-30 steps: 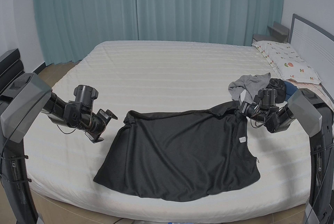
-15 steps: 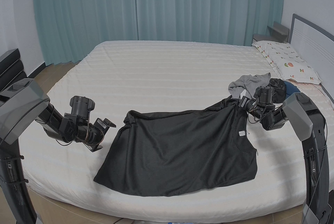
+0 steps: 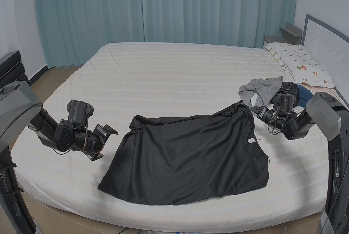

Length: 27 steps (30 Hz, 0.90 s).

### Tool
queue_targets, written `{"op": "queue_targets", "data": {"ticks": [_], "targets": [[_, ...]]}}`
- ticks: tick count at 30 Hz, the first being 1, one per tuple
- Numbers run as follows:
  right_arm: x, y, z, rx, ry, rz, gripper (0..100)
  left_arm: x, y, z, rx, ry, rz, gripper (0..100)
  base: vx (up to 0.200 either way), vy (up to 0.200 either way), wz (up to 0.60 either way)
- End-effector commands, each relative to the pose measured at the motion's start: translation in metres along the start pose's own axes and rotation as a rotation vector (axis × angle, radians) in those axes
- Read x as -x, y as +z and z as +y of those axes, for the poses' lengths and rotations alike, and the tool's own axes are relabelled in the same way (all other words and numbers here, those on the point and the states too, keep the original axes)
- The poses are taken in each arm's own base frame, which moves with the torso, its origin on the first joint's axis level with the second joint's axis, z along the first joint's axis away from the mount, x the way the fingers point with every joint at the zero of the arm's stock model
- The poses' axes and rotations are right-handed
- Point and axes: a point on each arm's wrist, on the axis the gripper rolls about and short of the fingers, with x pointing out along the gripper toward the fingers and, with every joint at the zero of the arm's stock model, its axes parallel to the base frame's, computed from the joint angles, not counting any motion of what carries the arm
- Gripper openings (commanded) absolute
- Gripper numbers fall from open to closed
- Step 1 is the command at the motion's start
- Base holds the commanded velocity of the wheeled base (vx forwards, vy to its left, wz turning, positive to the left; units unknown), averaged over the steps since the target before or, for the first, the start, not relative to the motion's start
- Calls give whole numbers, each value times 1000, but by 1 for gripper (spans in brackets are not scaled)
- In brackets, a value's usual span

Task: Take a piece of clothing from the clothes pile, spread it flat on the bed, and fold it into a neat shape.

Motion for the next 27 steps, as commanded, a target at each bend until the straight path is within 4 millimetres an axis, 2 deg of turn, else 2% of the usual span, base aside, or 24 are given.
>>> {"op": "queue_targets", "data": {"ticks": [1, 2, 3, 4, 8, 10, 11, 18, 24, 27], "targets": [[69, 15, 8, -46, 32, 21, 100, 30, -9, 6, -7, -7, 4, 100, 0, 0, 0], [92, 5, 4, -50, 33, 29, 100, 37, -12, 10, -8, -20, -1, 100, 0, 0, 0], [94, 5, 4, -50, 36, 28, 100, 38, -12, 10, -8, -20, -1, 100, 0, 0, 0], [115, -4, 1, -63, 55, 29, 100, 41, -16, 15, -9, -25, -4, 100, 0, 0, 0], [148, -23, -3, -98, 70, 56, 100, 48, -25, 26, -15, -18, 5, 100, 0, 0, 0], [154, -28, -5, -104, 63, 67, 100, 49, -27, 29, -17, -12, 11, 100, -100, 0, 0], [163, -36, -9, -111, 51, 87, 100, 50, -34, 34, -23, -3, 24, 100, -200, 0, 0], [178, -62, -19, -187, 54, 159, 100, 49, -44, 42, -43, -31, 24, 100, -200, 0, 0], [181, -68, -20, -192, 65, 190, 100, 41, -49, 51, -44, 8, 37, 100, -200, 0, 0], [180, -69, -21, -193, 63, 198, 100, 33, -50, 54, -52, 35, 46, 100, 0, 0, 0]]}}
